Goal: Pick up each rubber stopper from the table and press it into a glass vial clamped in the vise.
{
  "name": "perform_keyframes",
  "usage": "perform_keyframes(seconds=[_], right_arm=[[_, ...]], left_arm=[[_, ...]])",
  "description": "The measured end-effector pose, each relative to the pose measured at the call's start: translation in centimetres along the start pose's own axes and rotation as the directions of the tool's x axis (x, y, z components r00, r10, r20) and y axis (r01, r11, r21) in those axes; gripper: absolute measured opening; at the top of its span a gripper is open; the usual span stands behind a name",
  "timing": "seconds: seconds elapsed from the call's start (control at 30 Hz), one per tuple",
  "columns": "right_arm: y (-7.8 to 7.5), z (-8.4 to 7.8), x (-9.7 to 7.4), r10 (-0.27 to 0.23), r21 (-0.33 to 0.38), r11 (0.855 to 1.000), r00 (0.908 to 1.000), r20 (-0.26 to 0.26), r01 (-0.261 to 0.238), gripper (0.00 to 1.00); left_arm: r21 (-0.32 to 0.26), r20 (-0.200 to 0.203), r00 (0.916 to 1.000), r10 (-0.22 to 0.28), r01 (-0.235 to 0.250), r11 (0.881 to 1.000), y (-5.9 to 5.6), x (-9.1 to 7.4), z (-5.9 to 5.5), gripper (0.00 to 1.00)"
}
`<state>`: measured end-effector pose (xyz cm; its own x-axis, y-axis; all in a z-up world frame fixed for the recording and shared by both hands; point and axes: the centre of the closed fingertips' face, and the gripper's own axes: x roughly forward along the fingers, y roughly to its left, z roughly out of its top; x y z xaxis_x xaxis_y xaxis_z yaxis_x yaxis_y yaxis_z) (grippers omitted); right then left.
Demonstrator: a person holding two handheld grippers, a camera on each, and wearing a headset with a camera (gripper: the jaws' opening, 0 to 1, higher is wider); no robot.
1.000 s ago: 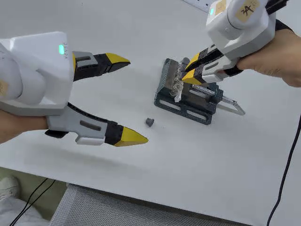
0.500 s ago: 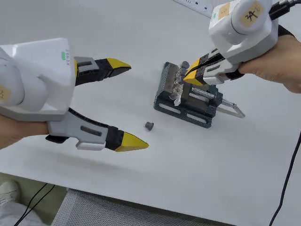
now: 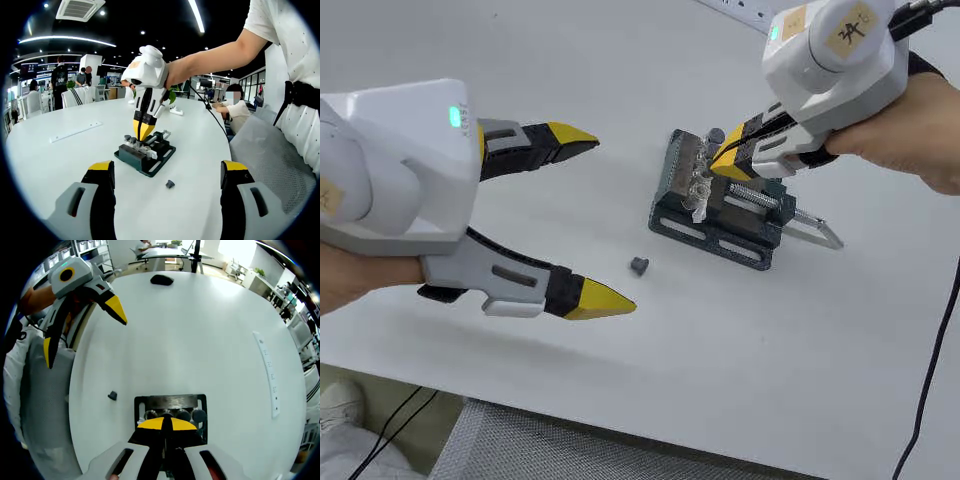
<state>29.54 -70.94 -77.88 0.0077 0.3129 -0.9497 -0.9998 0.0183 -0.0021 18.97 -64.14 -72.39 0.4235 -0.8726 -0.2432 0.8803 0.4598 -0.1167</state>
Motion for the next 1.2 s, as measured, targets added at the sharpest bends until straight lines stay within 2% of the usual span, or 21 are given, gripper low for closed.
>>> perform_keyframes(seconds=[0.33, 0.67, 1.2], right_arm=[[0.01, -0.08, 0.15, 0.007, -0.020, 1.000, 0.9998, -0.019, -0.008, 0.00], [-0.14, 0.02, 0.34, 0.015, -0.012, 1.000, 0.9997, -0.021, -0.016, 0.00], [-0.10, 0.11, 0.43, 0.016, -0.014, 1.000, 0.9983, -0.056, -0.017, 0.00]], left_arm=[[-0.001, 0.004, 1.0000, -0.004, 0.004, 1.000, -0.03, 0.19, 0.08, 0.86], [-0.003, 0.006, 1.0000, -0.008, 0.008, 1.000, -0.07, 0.42, 0.06, 0.86], [-0.010, 0.015, 0.9999, -0.006, 0.006, 1.000, 0.12, 0.64, 0.01, 0.85]])
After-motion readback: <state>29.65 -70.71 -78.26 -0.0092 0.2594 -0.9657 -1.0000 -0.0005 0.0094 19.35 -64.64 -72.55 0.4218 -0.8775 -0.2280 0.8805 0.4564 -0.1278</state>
